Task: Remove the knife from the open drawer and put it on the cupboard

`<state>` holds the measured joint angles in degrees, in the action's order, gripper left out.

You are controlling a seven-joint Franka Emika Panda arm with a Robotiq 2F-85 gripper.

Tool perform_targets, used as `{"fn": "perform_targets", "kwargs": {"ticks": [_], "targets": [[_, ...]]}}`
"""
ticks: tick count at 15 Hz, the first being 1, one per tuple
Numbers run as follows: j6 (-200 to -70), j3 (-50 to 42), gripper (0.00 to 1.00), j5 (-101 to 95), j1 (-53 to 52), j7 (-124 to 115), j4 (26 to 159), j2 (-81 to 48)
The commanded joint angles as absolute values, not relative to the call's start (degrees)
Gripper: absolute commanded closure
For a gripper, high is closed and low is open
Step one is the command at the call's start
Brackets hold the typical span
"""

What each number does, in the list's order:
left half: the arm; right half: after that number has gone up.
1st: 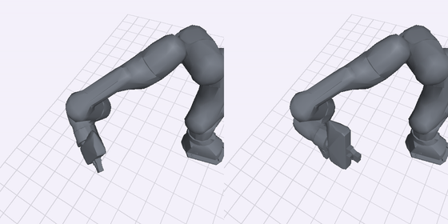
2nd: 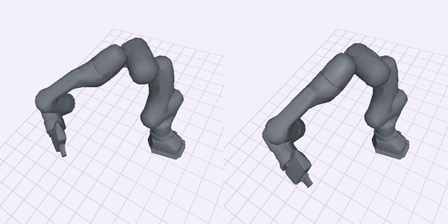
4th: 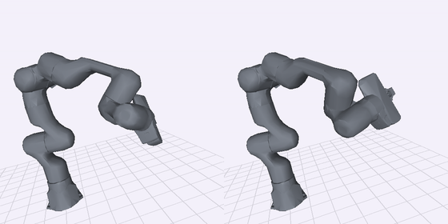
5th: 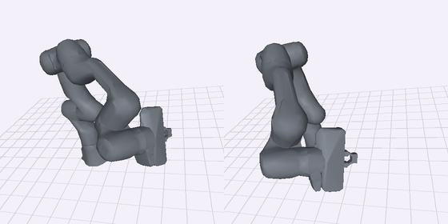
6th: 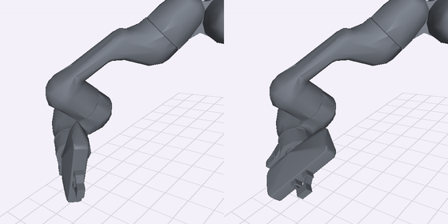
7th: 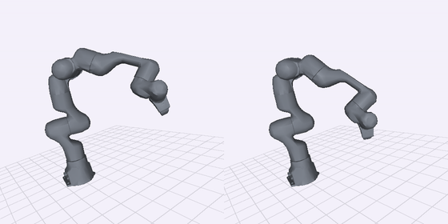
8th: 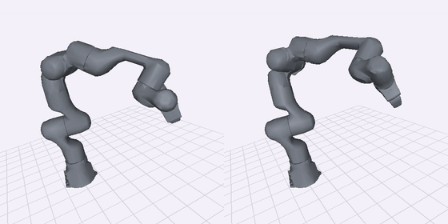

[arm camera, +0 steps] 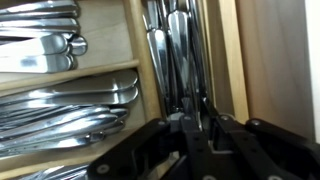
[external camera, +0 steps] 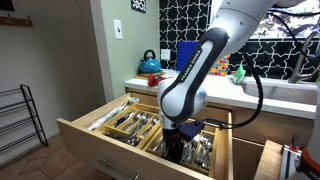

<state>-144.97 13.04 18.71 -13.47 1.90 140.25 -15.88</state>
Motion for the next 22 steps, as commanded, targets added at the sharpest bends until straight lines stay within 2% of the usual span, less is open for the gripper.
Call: {"fn": "perform_targets", "kwargs": {"ticks": [1, 11, 12, 15, 22], "targets": [[-145.14, 12.89, 0.82, 15.01, -13.61, -1.22, 138.7, -18.2], [-143.57, 12.44, 0.81, 7.61, -14.82, -5.38, 135.01, -21.13], [-143.21, 12.43, 0.86, 7.05, -14.95, -5.54, 134.31, -21.55], [-141.75, 12.39, 0.92, 5.65, -15.35, -6.01, 132.61, -22.48], [-139.98, 12.73, 0.91, 5.59, -15.32, -6.58, 132.02, -21.87]]}}
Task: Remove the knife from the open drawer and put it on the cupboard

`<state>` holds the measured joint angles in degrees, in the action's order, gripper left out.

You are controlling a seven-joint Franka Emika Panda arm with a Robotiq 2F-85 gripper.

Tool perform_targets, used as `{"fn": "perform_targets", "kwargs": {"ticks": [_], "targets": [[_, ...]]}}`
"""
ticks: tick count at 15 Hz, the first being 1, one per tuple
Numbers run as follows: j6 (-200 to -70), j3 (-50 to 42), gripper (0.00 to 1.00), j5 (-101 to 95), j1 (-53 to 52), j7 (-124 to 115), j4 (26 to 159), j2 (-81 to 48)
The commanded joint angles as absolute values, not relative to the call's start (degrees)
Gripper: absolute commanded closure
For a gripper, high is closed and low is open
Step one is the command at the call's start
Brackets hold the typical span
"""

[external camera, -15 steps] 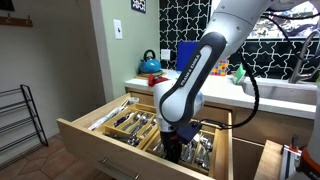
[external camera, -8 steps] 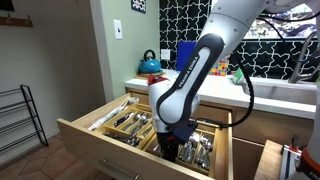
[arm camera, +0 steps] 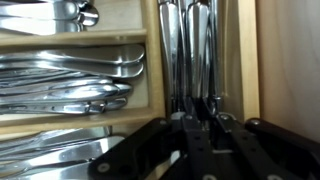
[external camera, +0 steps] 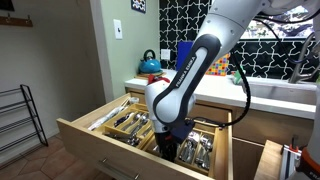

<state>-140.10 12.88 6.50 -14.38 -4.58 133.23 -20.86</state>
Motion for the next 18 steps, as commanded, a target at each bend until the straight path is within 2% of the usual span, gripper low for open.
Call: {"fn": "perform_targets", "kwargs": {"ticks": [1, 11, 18], "targets": [[-140.14, 12.8, 0.91, 5.65, -15.45, -6.94, 132.52, -21.21], [-141.61, 12.76, 0.93, 3.95, -17.06, -12.69, 137.08, -14.68], [-140.94, 13.15, 0.93, 1.84, -18.09, -19.05, 142.26, -4.97]]}}
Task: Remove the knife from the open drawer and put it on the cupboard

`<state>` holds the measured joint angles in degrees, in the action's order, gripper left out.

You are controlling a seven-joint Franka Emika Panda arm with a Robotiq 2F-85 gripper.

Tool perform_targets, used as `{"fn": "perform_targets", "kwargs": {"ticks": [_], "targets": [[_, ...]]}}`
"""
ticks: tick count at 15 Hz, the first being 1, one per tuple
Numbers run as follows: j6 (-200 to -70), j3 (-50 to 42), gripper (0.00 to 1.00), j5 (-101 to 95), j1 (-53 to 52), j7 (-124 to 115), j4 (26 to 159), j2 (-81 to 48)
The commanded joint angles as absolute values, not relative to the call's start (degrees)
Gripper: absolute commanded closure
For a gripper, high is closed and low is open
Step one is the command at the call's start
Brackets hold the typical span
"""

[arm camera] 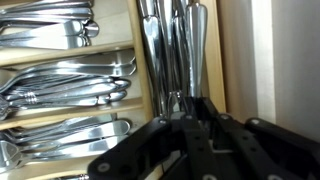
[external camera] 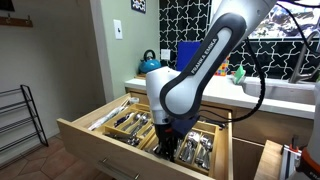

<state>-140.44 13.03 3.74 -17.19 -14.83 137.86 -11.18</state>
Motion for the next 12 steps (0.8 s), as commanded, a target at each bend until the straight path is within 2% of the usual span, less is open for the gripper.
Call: {"fn": "perform_targets", "kwargs": {"ticks": [1, 12], "targets": [[-140.44, 13.27, 0.93, 1.64, -18.07, -19.79, 142.69, -3.88], [-139.04, 14.41, 0.93, -2.52, -14.43, -31.27, 154.31, 14.1]]}}
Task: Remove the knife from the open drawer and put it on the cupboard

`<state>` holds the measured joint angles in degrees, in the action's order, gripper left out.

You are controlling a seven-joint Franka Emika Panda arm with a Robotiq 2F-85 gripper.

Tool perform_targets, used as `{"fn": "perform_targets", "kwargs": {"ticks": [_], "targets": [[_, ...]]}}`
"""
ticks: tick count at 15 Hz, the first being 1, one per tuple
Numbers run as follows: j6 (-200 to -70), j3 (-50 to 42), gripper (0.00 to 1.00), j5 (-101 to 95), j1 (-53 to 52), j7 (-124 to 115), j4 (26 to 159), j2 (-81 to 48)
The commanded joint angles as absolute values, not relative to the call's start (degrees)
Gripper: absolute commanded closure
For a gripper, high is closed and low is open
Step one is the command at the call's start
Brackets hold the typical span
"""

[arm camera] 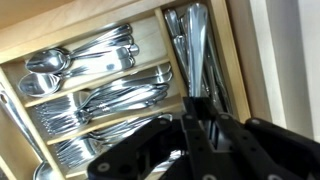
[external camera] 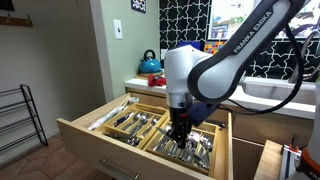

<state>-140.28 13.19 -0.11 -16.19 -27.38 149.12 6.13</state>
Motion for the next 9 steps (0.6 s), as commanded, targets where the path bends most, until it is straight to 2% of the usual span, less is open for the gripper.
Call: {"fn": "perform_targets", "kwargs": {"ticks": [1, 5, 9], "targets": [[-138.58, 14.66, 0.93, -3.09, -13.75, -32.39, 155.76, 16.8], [-135.52, 15.41, 0.93, -3.98, -10.8, -34.5, 161.46, 28.76], [-124.46, 15.42, 0.93, -5.58, -7.34, -33.09, 157.49, 38.22]]}}
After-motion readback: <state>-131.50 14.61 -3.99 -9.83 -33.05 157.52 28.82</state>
